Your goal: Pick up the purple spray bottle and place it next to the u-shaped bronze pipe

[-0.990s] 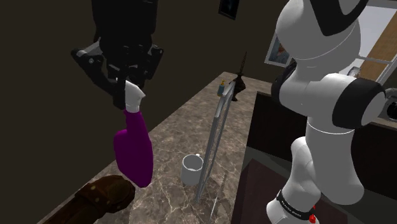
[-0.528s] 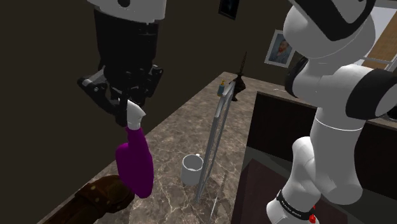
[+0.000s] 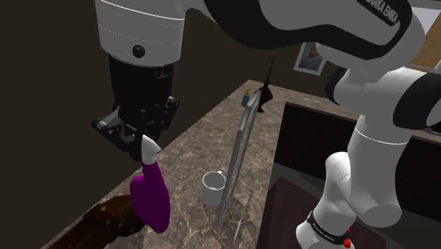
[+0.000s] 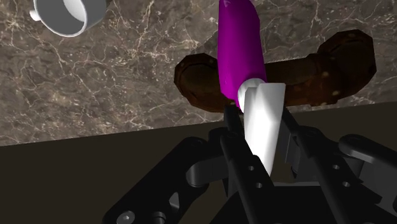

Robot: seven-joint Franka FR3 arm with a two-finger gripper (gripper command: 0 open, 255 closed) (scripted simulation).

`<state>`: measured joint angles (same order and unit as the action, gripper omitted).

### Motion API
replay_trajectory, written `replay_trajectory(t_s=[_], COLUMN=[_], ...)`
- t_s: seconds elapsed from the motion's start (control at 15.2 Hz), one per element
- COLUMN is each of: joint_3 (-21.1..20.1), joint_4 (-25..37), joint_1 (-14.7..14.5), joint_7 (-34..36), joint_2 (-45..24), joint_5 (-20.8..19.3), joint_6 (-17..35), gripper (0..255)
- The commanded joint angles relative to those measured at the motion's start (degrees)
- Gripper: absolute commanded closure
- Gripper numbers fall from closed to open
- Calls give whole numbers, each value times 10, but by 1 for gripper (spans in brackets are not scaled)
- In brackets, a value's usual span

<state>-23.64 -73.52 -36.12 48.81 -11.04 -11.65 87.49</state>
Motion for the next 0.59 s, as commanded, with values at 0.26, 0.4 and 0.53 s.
replay_trajectory(t_s=[0.26, 0.4, 0.53], joint_3=[3, 3, 4], joint_4=[-78, -100, -121], joint_1=[10, 12, 14], joint_7=[1, 1, 2], joint_2=[24, 28, 33], joint_5=[10, 12, 14], joint_6=[57, 75, 92], gripper=[255, 255, 255])
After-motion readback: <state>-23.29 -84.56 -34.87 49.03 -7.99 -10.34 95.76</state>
